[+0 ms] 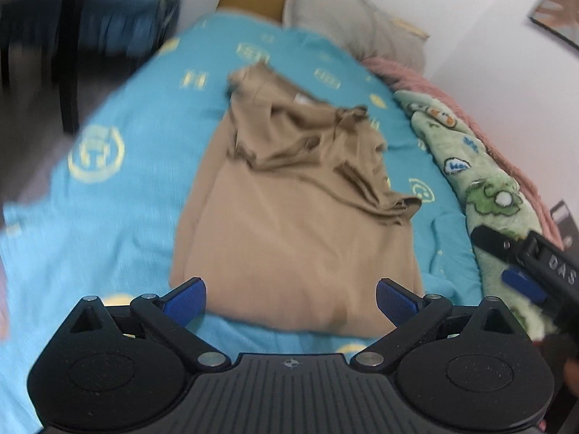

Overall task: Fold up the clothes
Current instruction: 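Withdraw both open grippers from the folded shirt, then grasp the folded tan T-shirt edge with both grippers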

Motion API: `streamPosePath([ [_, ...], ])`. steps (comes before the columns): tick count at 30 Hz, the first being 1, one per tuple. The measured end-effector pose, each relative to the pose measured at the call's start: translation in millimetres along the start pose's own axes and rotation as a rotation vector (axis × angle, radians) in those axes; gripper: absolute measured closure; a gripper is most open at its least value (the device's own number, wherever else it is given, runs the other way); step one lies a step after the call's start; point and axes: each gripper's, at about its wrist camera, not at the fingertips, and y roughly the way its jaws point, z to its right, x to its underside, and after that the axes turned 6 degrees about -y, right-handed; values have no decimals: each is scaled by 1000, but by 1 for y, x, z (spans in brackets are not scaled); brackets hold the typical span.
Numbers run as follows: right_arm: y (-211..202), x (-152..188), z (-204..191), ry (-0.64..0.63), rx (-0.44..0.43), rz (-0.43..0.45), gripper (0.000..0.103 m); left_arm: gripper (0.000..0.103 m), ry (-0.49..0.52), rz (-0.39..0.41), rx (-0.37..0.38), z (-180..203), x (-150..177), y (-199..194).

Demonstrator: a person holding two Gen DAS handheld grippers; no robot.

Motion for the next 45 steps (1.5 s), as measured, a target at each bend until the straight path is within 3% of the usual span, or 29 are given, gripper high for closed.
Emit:
streamPosePath([
  [8,22,21,20,266,-139,-185,12,3,-165,-103,55,-24,-4,37],
  [13,35,53,37,549,-274,-320,12,5,-283,-110,103,-42,-11,38],
  [19,66,78,39,778,-362,-435,12,4,-289,-107,190,-31,-15,27],
  [21,70,80,36,792,-363,-427,17,4,-273,-111,230,-27,-16,24],
  [22,71,78,34,779,-354,-419,28,4,-268,-115,250,-25,-16,24],
  [26,79,76,33,801,-309,-390,34,4,-297,-190,333,-23,-10,37],
  [28,79,72,31,791,-289,-379,60,4,-302,-222,353,-20,-6,47],
  [32,72,65,26,741,-309,-341,83,5,-295,-241,380,-11,-1,62],
  [36,61,53,25,737,-380,-275,88,4,-338,-280,445,-9,4,76],
  [40,53,46,31,740,-404,-222,89,5,-396,-291,419,-14,9,96],
  [45,52,42,39,764,-401,-212,89,11,-538,-171,393,-40,-4,95],
])
